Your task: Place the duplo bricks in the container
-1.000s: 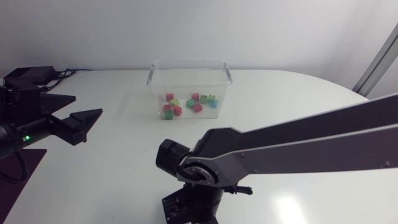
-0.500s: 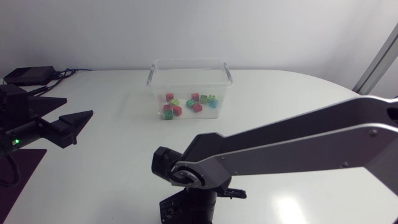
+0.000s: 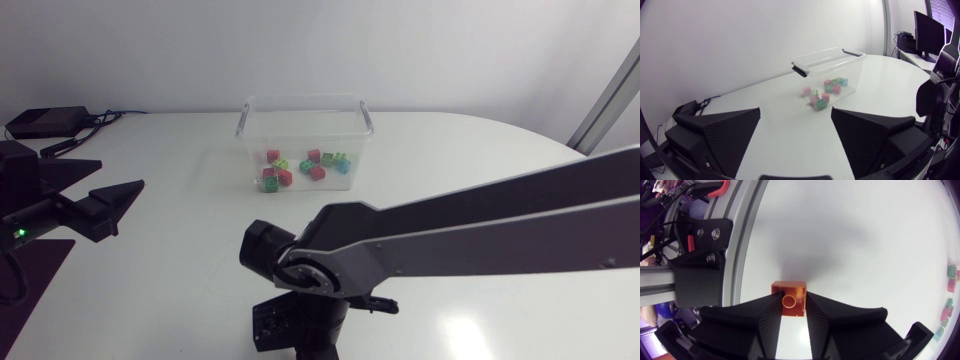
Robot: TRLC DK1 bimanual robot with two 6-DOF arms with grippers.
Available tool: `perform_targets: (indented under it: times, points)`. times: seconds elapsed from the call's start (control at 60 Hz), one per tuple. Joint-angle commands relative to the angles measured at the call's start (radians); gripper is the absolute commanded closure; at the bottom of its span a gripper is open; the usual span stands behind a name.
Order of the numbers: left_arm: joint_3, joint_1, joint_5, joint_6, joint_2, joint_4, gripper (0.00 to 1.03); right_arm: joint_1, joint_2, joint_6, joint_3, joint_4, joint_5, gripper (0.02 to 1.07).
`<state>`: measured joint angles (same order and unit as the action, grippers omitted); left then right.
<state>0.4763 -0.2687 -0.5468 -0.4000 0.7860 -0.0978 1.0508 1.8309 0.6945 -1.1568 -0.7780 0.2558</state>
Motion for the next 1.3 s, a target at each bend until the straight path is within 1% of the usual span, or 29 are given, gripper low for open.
perform_targets:
  times: [0.0,0.167,0.283,0.4,0.5,0.7,0.883,1.183,1.217,1.233,1.25,1.283]
  points:
    - [-0.027,-0.006,-0.012,-0.014,-0.013,-0.003,0.04,-0.012,-0.055,-0.026,0.005,0.005,-0.013,0.79]
    - [-0.027,0.002,-0.015,-0.010,-0.022,-0.003,0.04,-0.040,-0.116,-0.035,-0.011,-0.003,-0.036,0.79]
    - [-0.027,0.008,-0.015,-0.007,-0.025,-0.006,0.04,-0.104,-0.153,-0.036,-0.055,-0.014,-0.058,0.79]
    - [-0.031,0.011,-0.015,-0.002,-0.028,-0.006,0.04,-0.189,-0.182,-0.038,-0.129,-0.018,-0.078,0.79]
    - [-0.041,0.023,-0.015,0.001,-0.036,-0.008,0.04,-0.282,-0.173,-0.039,-0.242,-0.015,-0.086,0.79]
    - [-0.051,0.074,0.002,0.006,-0.053,-0.022,0.04,-0.416,-0.065,-0.070,-0.517,-0.001,-0.081,0.79]
    - [-0.056,0.075,0.005,0.007,-0.085,-0.048,0.04,-0.494,0.088,-0.127,-0.732,0.042,-0.072,0.78]
    - [-0.067,0.077,0.005,0.007,-0.131,-0.082,0.04,-0.549,0.326,-0.207,-1.046,0.042,-0.070,0.76]
    - [-0.067,0.077,0.005,0.006,-0.133,-0.082,0.04,-0.555,0.344,-0.211,-1.075,0.033,-0.070,0.73]
    - [-0.067,0.075,0.005,0.007,-0.134,-0.083,0.04,-0.557,0.353,-0.213,-1.090,0.028,-0.072,0.68]
    - [-0.067,0.075,0.005,0.007,-0.136,-0.083,0.04,-0.561,0.367,-0.217,-1.113,0.022,-0.075,0.60]
    - [-0.067,0.077,0.005,0.007,-0.139,-0.086,0.04,-0.565,0.386,-0.222,-1.140,0.008,-0.075,0.53]
